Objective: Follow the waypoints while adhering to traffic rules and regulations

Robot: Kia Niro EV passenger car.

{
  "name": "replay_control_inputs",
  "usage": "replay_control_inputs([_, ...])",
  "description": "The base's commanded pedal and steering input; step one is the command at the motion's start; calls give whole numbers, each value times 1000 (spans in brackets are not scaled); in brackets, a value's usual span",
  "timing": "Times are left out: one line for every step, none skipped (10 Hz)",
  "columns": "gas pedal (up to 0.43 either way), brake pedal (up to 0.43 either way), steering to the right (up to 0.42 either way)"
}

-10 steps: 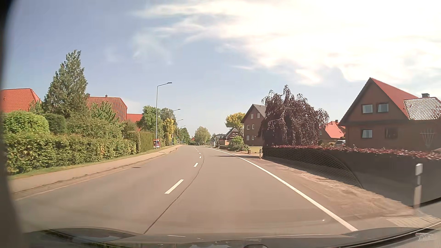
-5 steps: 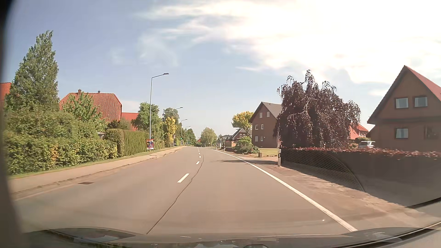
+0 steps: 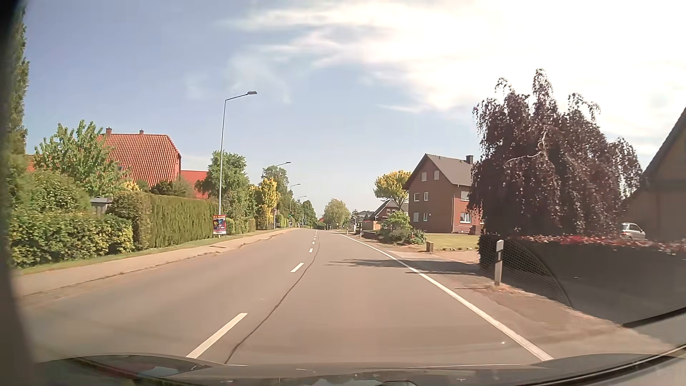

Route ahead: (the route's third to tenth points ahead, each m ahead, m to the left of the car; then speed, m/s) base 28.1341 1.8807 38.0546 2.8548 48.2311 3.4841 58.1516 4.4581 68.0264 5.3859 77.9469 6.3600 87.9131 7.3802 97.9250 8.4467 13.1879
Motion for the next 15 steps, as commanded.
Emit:
replay_control_inputs([177, 0, -22])
replay_control_inputs([177, 0, -22])
replay_control_inputs([177, 0, -22])
replay_control_inputs([177, 0, -20])
replay_control_inputs([177, 0, -18])
replay_control_inputs([177, 0, -18])
replay_control_inputs([177, 0, -18])
replay_control_inputs([177, 0, -18])
replay_control_inputs([177, 0, -16])
replay_control_inputs([177, 0, -15])
replay_control_inputs([177, 0, -13])
replay_control_inputs([177, 0, -13])
replay_control_inputs([177, 0, -12])
replay_control_inputs([177, 0, -12])
replay_control_inputs([177, 0, -10])
